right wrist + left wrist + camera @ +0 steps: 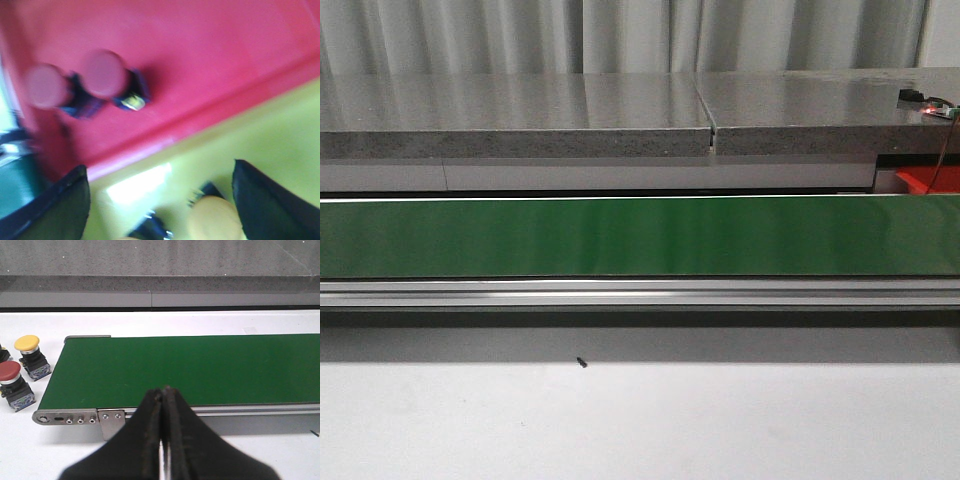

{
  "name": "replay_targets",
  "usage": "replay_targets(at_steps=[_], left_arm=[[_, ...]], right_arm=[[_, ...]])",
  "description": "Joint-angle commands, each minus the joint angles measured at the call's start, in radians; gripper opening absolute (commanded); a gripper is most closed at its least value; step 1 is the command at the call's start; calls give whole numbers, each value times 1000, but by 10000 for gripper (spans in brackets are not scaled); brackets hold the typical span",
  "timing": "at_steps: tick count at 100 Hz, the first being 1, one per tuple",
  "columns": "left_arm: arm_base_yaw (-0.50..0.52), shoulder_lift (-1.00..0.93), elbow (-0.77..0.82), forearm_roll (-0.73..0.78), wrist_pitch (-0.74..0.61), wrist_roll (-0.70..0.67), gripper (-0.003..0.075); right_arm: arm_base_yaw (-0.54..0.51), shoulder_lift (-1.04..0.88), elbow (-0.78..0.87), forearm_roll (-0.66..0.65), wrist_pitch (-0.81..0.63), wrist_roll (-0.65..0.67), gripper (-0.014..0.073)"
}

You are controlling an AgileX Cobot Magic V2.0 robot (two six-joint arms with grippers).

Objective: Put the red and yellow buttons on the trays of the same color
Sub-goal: 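Move the right gripper back over the conveyor end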

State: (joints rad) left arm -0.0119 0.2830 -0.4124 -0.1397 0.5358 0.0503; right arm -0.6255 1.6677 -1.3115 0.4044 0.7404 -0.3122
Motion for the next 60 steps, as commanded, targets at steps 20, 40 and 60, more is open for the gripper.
replay_targets(at_steps=[20,40,60], left_arm=[[-9,7,-26,-12,-80,-5,-20],[-9,7,-26,-12,-80,-5,-20],[-9,7,-26,-12,-80,-5,-20]], right_arm=[[233,-242,-34,64,-98,-95,584],[445,-340,-4,61,-102,-121,574],[596,-468,135,61,-137,-141,535]])
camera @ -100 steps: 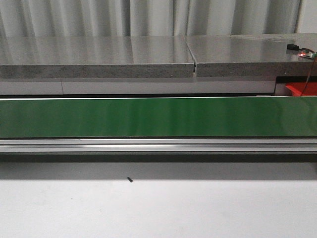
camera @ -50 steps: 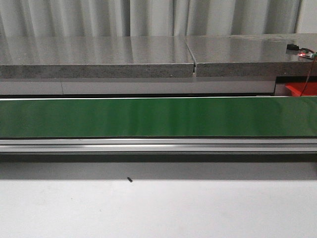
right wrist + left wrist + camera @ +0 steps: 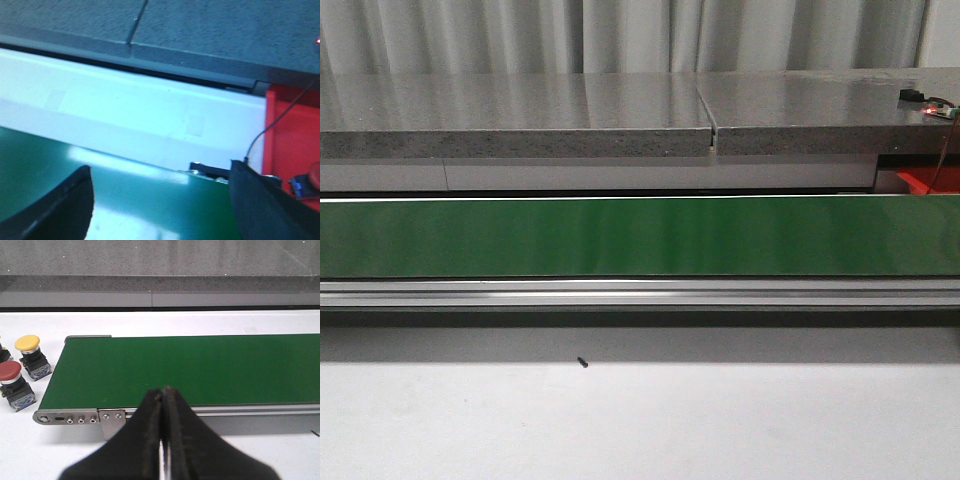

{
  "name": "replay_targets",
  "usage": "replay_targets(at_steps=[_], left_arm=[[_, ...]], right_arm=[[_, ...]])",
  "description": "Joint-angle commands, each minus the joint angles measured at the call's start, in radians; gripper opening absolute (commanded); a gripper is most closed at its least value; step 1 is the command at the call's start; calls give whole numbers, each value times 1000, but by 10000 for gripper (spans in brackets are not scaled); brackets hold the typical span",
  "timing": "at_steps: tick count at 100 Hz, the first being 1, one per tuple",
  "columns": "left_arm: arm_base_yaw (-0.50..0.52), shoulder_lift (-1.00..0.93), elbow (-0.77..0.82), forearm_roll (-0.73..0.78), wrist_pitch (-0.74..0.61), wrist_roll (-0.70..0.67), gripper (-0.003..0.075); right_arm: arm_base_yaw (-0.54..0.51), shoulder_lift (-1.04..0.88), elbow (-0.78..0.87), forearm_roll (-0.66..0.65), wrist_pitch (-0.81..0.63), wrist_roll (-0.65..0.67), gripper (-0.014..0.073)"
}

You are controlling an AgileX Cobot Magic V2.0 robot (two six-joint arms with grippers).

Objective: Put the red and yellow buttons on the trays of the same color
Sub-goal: 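Move the right gripper back over the conveyor end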

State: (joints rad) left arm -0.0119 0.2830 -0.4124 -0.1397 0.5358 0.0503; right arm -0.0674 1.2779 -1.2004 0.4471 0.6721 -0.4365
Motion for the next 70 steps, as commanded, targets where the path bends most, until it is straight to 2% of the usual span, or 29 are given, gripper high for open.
replay_targets(at_steps=[1,21,28,37,64,70], left_arm=[[-9,7,-26,-12,-80,-5,-20],[-9,7,-26,-12,-80,-5,-20],[-9,7,-26,-12,-80,-5,-20],[-9,7,-26,-12,-80,-5,-20],[-9,7,-26,-12,-80,-5,-20],[-9,7,-26,-12,-80,-5,-20]], right_arm=[[45,-83,36,18,-69,-17,535],[91,-228,207,18,-83,-17,529],[90,-282,263,16,-93,-17,493],[90,-343,320,-1,-96,-17,374],[90,-476,399,-10,-96,-17,-117],[90,-485,402,-10,-96,-17,-104]])
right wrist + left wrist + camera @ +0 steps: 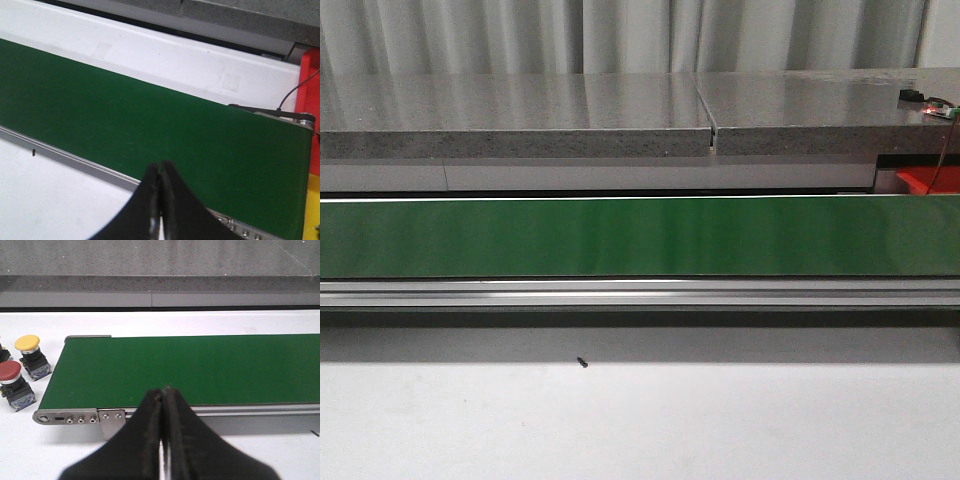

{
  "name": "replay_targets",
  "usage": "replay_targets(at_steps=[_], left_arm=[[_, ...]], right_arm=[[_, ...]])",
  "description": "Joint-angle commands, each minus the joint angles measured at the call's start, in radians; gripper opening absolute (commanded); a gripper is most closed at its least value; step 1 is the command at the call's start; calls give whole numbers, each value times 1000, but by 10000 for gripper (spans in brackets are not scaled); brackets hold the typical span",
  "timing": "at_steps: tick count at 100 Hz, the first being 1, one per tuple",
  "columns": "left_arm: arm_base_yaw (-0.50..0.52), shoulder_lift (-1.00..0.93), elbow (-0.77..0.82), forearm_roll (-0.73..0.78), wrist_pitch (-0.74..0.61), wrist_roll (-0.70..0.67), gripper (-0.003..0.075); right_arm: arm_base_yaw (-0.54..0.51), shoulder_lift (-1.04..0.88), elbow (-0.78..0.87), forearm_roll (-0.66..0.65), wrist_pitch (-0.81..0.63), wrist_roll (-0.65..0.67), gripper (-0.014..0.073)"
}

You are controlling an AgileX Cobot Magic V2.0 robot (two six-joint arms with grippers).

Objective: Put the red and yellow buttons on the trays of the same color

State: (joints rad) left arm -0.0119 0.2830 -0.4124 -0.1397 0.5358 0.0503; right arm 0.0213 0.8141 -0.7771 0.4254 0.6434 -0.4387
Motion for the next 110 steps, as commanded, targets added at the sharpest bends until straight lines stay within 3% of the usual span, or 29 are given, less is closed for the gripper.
replay_targets(at_steps=[1,61,70,87,94,100,110], left_arm=[[-9,7,-26,-12,-80,-5,-20],[-9,7,-26,-12,-81,-5,4],[-9,7,-26,-12,-76,-5,115],[-9,7,-26,-10,-39,-5,508],[-9,7,-26,-10,-37,-5,627],[-9,7,-26,-10,-37,-5,666],[-9,7,-26,-10,-41,-5,651]], right_arm=[[2,-22,-22,12,-67,-14,-106],[2,-22,-22,12,-65,-14,-109],[2,-22,-22,12,-65,-14,-109],[2,-22,-22,12,-65,-14,-109],[2,-22,-22,12,-65,-14,-109],[2,-22,-22,12,-65,-14,-109],[2,-22,-22,12,-65,-14,-109]])
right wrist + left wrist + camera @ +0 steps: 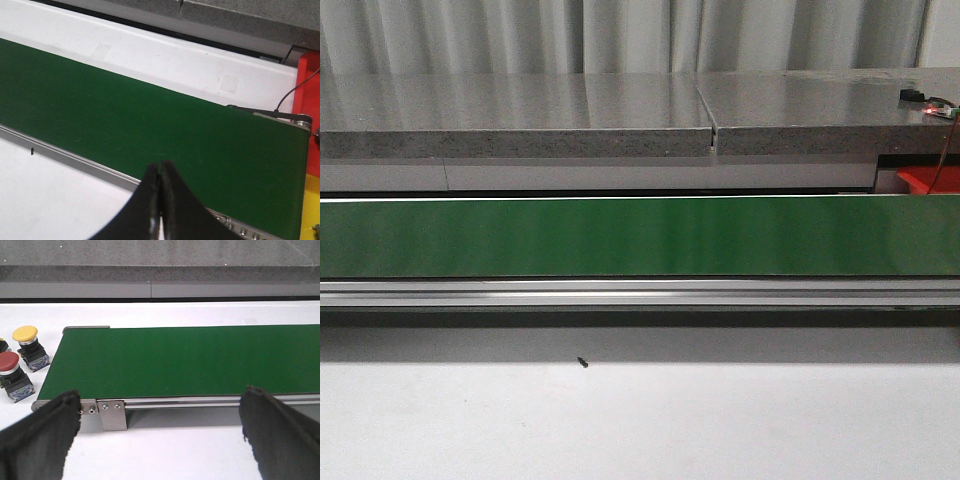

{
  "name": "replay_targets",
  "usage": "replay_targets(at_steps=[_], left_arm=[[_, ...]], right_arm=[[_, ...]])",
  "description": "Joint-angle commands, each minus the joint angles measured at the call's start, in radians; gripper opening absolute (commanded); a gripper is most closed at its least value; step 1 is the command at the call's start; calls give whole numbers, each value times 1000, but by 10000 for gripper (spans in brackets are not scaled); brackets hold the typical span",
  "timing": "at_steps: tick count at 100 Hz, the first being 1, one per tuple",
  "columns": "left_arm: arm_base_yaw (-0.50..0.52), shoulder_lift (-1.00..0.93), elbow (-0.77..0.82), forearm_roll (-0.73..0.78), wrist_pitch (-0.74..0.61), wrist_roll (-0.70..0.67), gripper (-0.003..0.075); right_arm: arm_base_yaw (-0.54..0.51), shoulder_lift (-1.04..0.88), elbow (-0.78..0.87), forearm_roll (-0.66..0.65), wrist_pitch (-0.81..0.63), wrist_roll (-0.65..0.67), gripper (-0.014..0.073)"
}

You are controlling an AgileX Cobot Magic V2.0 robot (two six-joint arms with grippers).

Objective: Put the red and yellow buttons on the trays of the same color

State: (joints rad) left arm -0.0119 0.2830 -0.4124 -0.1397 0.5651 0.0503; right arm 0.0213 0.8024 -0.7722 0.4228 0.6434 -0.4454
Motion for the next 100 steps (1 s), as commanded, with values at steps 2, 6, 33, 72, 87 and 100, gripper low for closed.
replay_targets(at_steps=[2,6,33,72,87,100], left_arm=[[-9,7,-26,-10,-74,-5,650],[-7,9,-31,-10,-83,-12,650],[70,179,-202,314,-65,-391,649],[323,712,-496,374,-12,-465,620],[380,912,-596,372,-12,-465,619],[404,1053,-660,375,-14,-465,619]], right_arm=[[2,-10,-26,14,-65,-8,-109],[2,-10,-26,14,-65,-8,-109],[2,-10,-26,14,-65,-8,-109],[2,-10,-26,14,-65,-8,-109],[2,-10,-26,14,-65,-8,-109],[2,-10,-26,14,-65,-8,-109]])
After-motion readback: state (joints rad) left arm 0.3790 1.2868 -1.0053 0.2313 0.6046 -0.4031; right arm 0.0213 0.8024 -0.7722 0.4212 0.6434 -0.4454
